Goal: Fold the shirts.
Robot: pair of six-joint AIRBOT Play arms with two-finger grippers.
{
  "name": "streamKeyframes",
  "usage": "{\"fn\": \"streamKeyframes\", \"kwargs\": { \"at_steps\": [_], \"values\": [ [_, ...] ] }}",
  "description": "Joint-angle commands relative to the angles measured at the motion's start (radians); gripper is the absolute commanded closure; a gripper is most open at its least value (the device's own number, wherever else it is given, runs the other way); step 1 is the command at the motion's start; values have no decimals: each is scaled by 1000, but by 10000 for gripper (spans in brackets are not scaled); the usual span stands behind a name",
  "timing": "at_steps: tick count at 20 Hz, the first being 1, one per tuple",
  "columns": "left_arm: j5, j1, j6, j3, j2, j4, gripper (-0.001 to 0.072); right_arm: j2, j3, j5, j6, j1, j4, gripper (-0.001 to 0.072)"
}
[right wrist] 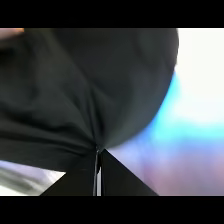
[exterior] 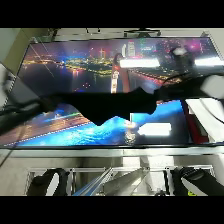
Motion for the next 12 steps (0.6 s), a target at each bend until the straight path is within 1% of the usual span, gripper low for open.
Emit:
{"fn": "streamKeyframes", "kwargs": {
  "at_steps": [1, 2, 3, 6, 8, 12],
  "values": [
    [-51, 68, 3, 264, 85, -65, 683, 254, 50, -308, -137, -3, 240, 694],
    [-53, 75, 3, 340, 76, -64, 683, 304, 50, -359, -169, -3, 269, 694],
    [-66, 79, 3, 407, 54, -59, 683, 327, 50, -362, -171, -3, 268, 693],
    [-167, 81, 1, 542, -68, -59, 683, 283, 49, -297, -196, -3, 266, 694],
    [-231, 80, 1, 538, -170, -58, 684, 196, 44, -294, -196, -3, 266, 694],
    [-261, 72, 14, 387, -391, -57, 684, -87, 43, -294, -196, -3, 266, 694]
  ]
}}
